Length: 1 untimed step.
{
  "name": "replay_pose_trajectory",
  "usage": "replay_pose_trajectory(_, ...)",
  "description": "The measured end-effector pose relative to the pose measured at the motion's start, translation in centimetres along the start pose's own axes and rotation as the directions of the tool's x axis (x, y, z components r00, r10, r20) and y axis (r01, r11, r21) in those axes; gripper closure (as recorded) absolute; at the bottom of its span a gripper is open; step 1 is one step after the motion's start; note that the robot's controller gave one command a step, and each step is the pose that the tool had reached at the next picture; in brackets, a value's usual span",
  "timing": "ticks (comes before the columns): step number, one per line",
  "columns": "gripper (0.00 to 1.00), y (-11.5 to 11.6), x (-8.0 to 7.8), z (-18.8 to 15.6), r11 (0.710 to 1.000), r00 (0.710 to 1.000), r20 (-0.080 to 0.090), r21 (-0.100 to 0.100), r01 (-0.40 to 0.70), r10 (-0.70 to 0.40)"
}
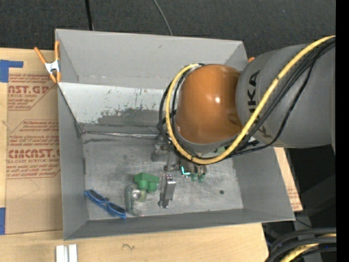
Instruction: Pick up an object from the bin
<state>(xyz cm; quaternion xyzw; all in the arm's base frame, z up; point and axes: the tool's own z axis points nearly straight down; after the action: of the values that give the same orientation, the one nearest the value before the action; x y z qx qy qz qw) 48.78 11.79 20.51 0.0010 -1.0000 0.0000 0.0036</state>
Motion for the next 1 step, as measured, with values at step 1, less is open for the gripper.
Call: replay_pose_trajectory(1, 0.0, -1.11, -2.76, 13.75, 1.0, 1.0, 0.014, -0.003, 0.002, -0.002)
